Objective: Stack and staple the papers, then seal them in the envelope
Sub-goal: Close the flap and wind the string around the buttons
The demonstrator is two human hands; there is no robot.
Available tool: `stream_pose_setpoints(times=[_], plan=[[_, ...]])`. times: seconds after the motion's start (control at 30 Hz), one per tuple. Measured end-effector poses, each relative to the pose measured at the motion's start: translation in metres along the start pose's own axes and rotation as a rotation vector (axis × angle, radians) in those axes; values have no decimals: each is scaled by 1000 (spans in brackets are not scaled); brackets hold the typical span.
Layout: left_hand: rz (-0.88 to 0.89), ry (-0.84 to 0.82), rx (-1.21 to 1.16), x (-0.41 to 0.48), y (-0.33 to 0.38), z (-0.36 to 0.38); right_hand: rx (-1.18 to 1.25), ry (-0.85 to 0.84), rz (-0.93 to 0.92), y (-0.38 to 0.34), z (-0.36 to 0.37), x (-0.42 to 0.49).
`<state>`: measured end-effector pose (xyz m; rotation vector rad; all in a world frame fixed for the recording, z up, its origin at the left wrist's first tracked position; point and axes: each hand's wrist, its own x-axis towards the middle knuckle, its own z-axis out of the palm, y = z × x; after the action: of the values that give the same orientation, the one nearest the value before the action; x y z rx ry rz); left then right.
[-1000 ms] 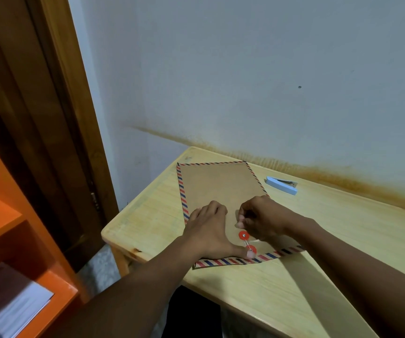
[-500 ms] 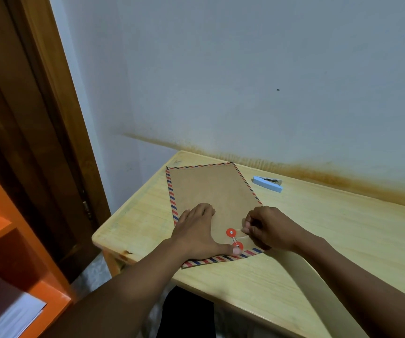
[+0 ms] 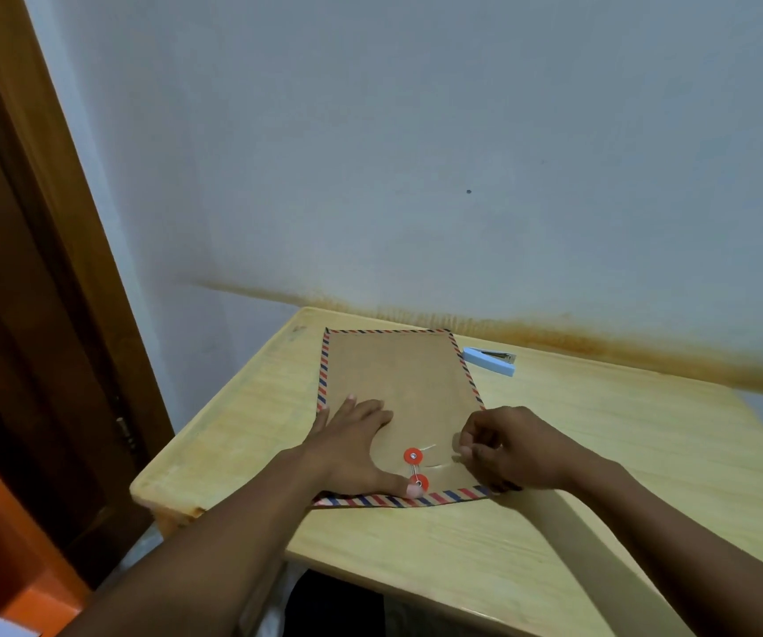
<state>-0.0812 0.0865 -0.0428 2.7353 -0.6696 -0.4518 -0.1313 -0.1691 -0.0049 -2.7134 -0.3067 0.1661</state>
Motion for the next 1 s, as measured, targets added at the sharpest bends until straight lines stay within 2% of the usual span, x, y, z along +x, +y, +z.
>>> stream_pose_setpoints(times=[0.23,0.47,0.63,0.83,1.0], plan=[[18,11,-29,3,-5,5,-79,244,160,37,-8,55],[20,14,-49,2,-6,6,-219,234,280,54,-4,93],[15,8,-34,3,-5,4,-232,131,378,63,-8,105],[8,25,48,3,-2,-1,-284,245,384,62,-4,92],[-2,31,117,1,5,-3,-319,213,379,63,-5,80]])
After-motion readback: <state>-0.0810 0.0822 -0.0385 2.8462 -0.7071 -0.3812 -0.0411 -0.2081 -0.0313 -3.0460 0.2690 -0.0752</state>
